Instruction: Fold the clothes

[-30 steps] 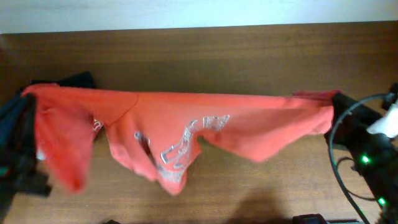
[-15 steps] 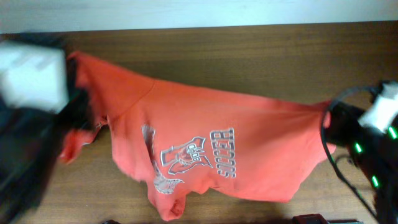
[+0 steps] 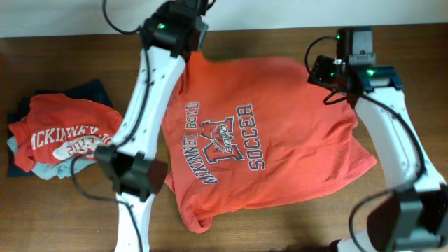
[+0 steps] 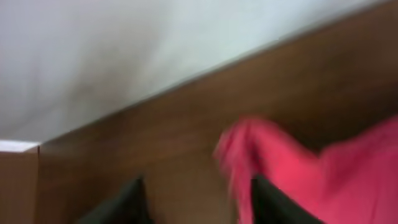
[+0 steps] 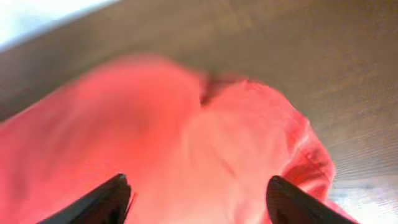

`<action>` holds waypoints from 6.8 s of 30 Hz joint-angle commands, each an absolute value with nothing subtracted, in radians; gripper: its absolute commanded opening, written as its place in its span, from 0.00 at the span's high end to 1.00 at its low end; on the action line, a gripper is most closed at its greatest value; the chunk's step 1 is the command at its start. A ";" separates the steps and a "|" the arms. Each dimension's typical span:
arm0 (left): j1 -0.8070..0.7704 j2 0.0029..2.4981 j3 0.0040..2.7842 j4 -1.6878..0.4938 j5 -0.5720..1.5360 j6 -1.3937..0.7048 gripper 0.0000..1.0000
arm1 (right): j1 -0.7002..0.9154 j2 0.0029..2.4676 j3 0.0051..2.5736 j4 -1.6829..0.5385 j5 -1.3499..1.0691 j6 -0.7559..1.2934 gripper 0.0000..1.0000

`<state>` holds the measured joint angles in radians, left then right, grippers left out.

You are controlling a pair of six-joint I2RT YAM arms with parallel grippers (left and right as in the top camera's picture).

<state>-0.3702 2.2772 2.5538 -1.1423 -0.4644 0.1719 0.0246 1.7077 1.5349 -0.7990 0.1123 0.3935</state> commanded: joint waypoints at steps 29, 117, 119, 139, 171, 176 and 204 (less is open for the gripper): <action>-0.056 1.912 2.580 -1.688 -0.108 -0.115 0.01 | -0.477 1.742 1.217 -1.186 -0.047 0.348 0.15; 0.047 2.511 2.623 -1.233 0.229 0.058 0.27 | -0.510 1.613 1.246 -1.059 -0.499 0.085 0.35; 0.049 2.511 2.748 -1.353 0.229 0.058 0.25 | -0.510 1.613 1.246 -1.059 -0.459 0.085 0.32; 0.048 1.839 2.785 -1.688 -0.050 0.008 0.24 | -0.277 1.831 0.962 -0.786 -0.165 0.317 0.91; -0.047 1.538 0.865 -1.095 0.509 -0.195 0.18 | -0.550 1.682 1.134 -0.877 -0.402 0.344 0.44; -0.131 1.539 0.800 -0.992 0.509 -0.334 0.35 | -0.550 1.584 1.145 -0.879 -0.414 0.344 0.43; 0.009 1.557 1.211 -1.244 0.110 -0.207 0.80 | -0.550 1.549 1.145 -0.915 -0.411 0.314 0.42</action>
